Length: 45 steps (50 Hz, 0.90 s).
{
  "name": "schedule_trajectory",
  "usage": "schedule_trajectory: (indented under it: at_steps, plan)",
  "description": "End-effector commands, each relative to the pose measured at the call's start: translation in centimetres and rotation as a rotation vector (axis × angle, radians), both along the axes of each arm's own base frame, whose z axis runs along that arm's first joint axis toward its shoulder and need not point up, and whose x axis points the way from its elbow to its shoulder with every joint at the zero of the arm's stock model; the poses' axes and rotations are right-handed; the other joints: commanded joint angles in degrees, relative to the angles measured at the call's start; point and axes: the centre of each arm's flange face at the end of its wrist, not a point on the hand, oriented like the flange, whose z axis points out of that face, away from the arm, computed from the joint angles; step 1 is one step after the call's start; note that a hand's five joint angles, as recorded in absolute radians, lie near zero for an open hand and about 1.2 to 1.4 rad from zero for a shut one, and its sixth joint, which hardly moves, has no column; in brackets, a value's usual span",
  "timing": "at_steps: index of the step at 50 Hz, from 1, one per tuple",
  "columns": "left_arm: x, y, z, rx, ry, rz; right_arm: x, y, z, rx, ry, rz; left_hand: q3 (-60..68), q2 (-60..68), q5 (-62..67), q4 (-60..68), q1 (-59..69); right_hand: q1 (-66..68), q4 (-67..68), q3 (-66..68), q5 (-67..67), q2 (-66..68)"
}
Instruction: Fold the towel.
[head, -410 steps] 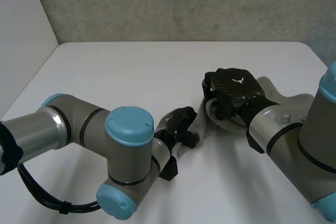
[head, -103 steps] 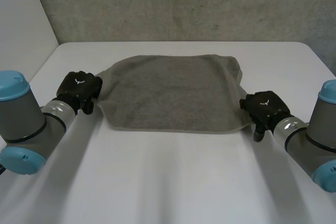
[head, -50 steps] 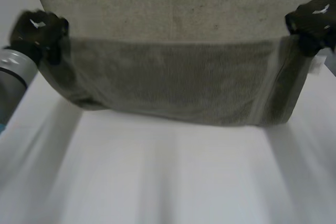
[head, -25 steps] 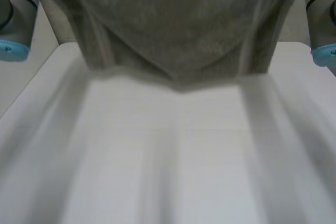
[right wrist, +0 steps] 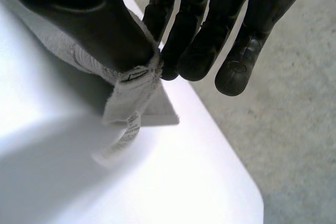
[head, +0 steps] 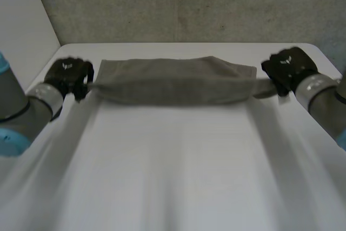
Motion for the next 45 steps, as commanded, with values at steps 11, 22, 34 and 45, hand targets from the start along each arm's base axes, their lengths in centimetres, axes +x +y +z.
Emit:
schedule_trajectory:
  at_steps: [11,22,34,45]
  plan:
    - [2.5,7.1,7.0,-0.182,-0.076,-0.068,-5.7,5.5,7.5,-0.037,-0.043,-0.03,-8.94,-7.13,-16.37,-7.63,-4.45,3.24,2.9,2.62,2.89,3.49]
    - [2.0,5.3,4.2,-0.105,-0.083,-0.096,-5.1,3.6,5.7,0.046,-0.062,0.0,-8.94,-7.13,-16.37,-7.63,-4.45,3.24,2.9,2.62,2.89,3.49]
    - [-1.6,-1.2,-0.6,-0.048,-0.095,-0.112,-1.9,-3.1,-1.7,0.18,-0.004,-0.027,-8.94,-7.13,-16.37,-7.63,-4.45,3.24,2.9,2.62,2.89,3.49]
    - [-4.0,-5.6,-1.8,-0.133,-0.091,-0.117,0.9,-8.2,-3.9,-0.058,-0.058,-0.073,-8.94,-7.13,-16.37,-7.63,-4.45,3.24,2.9,2.62,2.89,3.49]
